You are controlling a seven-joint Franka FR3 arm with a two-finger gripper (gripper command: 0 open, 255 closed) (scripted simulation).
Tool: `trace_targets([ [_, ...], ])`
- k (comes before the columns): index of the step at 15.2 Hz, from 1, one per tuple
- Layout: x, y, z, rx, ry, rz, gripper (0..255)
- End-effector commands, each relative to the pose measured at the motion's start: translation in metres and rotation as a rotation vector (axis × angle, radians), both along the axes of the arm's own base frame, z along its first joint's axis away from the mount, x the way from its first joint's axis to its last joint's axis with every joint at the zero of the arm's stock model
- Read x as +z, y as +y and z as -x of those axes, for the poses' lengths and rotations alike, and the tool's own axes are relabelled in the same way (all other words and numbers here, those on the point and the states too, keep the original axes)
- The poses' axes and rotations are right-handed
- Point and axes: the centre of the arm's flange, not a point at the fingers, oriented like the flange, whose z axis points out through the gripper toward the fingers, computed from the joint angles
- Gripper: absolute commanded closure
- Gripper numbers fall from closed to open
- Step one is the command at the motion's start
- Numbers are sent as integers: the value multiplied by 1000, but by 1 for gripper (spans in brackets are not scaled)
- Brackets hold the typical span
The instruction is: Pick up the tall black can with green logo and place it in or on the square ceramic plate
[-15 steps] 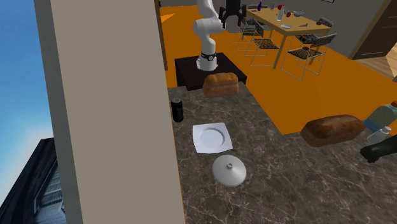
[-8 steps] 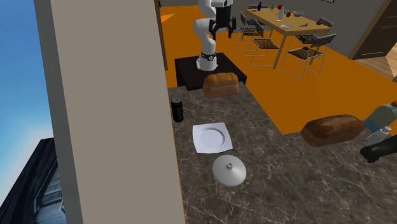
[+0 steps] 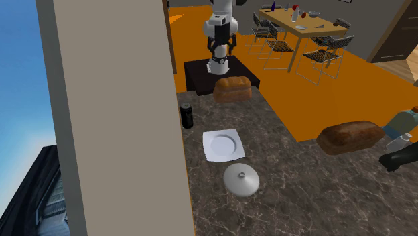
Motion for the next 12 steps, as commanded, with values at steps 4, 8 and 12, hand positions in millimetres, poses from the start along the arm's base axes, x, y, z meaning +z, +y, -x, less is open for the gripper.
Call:
trace_targets([
  [4,-35,-47,-28,11,7,6,0],
  [8,-63,-86,-49,19,13,10,0],
  [12,-92,-125,-70,26,19,14,0],
])
